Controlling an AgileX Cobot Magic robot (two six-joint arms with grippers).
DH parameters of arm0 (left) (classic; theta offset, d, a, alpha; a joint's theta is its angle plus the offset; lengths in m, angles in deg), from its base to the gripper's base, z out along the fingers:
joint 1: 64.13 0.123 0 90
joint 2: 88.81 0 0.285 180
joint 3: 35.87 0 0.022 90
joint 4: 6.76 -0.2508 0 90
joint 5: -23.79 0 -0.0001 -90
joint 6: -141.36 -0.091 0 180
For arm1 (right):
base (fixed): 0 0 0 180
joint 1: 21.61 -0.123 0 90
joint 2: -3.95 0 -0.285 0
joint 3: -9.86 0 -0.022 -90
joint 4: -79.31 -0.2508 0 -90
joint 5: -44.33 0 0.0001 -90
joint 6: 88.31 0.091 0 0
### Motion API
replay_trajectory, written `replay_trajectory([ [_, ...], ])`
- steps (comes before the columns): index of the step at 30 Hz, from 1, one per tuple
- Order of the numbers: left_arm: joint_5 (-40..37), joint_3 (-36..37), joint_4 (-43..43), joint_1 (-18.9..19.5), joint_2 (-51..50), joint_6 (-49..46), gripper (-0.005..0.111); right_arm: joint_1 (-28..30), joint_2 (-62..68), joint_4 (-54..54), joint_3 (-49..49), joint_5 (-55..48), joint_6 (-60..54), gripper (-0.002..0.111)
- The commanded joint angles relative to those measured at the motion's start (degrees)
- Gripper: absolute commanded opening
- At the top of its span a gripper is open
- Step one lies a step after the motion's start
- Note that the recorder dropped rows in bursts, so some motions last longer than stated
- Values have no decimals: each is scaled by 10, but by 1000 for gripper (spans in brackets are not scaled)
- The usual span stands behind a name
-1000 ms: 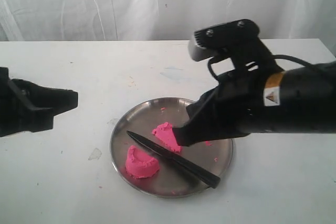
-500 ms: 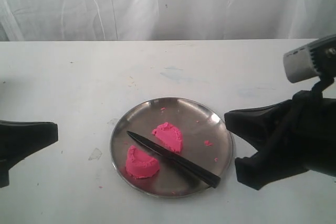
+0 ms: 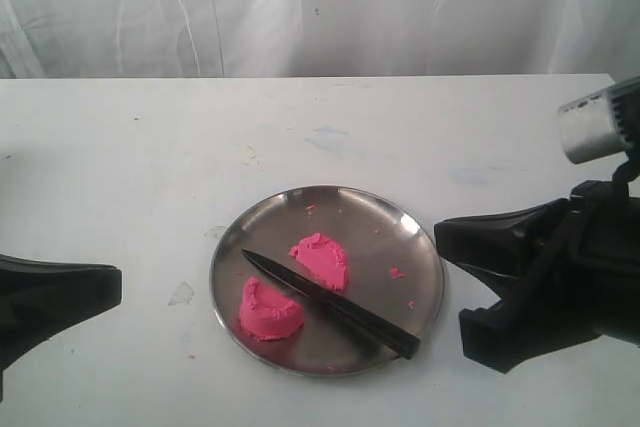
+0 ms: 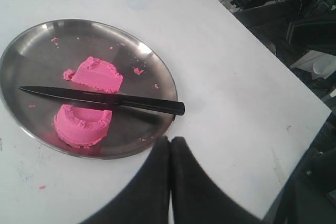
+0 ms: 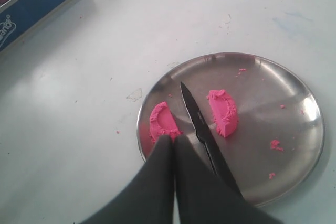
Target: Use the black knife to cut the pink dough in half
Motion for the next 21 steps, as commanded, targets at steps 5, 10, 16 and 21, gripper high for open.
replay_trajectory([
  [5, -8, 3, 7, -3, 4, 2, 0, 1, -4, 0, 4, 0, 1, 0],
  [10, -8, 3, 7, -3, 4, 2, 0, 1, -4, 0, 4, 0, 1, 0],
  [16, -8, 3, 7, -3, 4, 2, 0, 1, -25, 0, 4, 0, 1, 0],
  [21, -8, 3, 7, -3, 4, 2, 0, 1, -140, 26, 12, -6, -20, 0],
])
